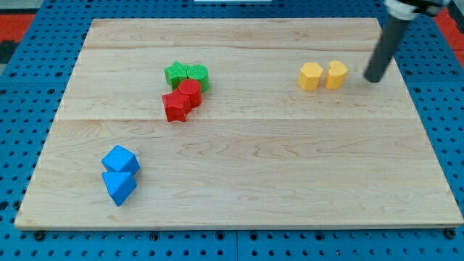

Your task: Slide the yellow hexagon to the top of the green star

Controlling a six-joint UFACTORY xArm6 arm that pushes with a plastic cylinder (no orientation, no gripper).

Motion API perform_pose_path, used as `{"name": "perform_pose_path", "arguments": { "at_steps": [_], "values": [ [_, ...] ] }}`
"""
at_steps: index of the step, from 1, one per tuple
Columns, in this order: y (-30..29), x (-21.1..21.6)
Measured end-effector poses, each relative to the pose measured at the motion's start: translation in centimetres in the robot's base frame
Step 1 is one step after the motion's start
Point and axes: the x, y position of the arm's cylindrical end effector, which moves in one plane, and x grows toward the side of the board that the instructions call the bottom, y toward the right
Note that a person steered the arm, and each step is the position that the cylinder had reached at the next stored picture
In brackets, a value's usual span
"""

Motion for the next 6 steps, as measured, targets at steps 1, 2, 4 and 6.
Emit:
{"name": "perform_pose_path", "arguments": {
  "at_steps": [1, 2, 4, 6],
  "values": [
    [-13.5, -0.1],
    [-17.0, 1.0],
    [-13.4, -2.1],
    [-25.9, -5.2]
  ]
}}
